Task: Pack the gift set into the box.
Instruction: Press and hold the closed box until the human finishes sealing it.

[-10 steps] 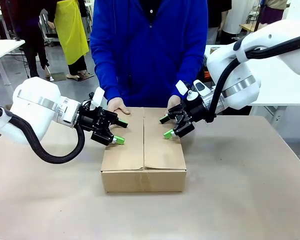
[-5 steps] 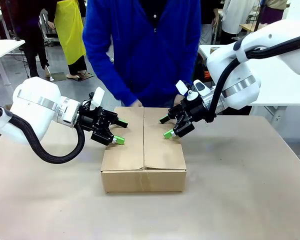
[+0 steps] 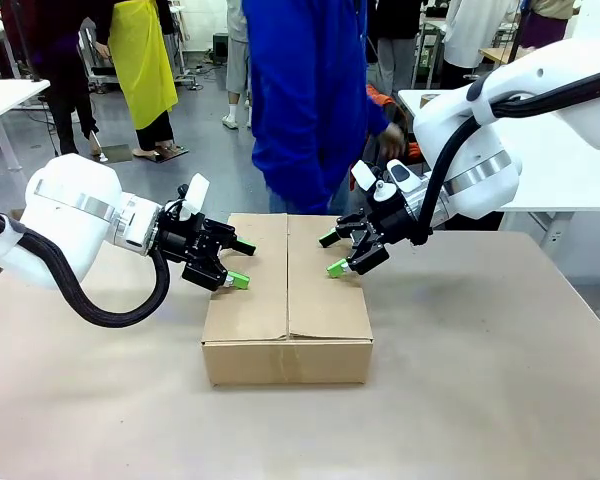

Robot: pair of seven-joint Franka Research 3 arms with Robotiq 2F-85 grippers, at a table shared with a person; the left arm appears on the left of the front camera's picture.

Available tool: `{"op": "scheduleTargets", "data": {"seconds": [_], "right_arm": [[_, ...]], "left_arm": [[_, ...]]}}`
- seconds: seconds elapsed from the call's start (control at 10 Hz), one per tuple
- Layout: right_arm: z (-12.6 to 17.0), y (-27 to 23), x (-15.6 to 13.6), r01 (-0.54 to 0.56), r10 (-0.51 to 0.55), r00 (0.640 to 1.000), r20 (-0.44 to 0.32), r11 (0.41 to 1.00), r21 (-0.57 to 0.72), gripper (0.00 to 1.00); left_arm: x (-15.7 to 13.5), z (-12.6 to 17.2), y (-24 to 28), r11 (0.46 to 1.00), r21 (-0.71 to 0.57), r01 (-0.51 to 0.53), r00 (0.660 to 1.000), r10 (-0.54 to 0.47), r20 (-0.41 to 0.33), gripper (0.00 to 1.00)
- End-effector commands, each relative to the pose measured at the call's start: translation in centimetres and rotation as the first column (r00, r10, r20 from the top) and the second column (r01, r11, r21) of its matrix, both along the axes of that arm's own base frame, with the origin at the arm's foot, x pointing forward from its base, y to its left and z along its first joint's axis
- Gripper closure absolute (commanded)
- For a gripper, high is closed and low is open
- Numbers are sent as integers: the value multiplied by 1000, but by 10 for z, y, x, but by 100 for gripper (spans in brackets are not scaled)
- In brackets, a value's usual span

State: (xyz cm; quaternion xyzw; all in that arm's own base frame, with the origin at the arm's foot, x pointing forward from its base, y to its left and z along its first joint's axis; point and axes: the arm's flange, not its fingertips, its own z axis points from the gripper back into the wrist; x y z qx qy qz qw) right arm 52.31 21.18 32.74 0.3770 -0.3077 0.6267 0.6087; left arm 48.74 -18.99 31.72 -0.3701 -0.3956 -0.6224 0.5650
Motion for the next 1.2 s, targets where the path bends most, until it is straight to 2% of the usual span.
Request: {"op": "scheduleTargets", "data": {"seconds": [0.0, 1.1], "right_arm": [[-2, 0, -3, -7, 7, 1000, 11, 1000, 2, 0], [-2, 0, -3, -7, 7, 1000, 11, 1000, 2, 0]], "left_arm": [[-1, -1, 0, 1000, 2, 7, 1000, -7, 14, 0], [-1, -1, 0, 1000, 2, 7, 1000, -7, 14, 0]]}}
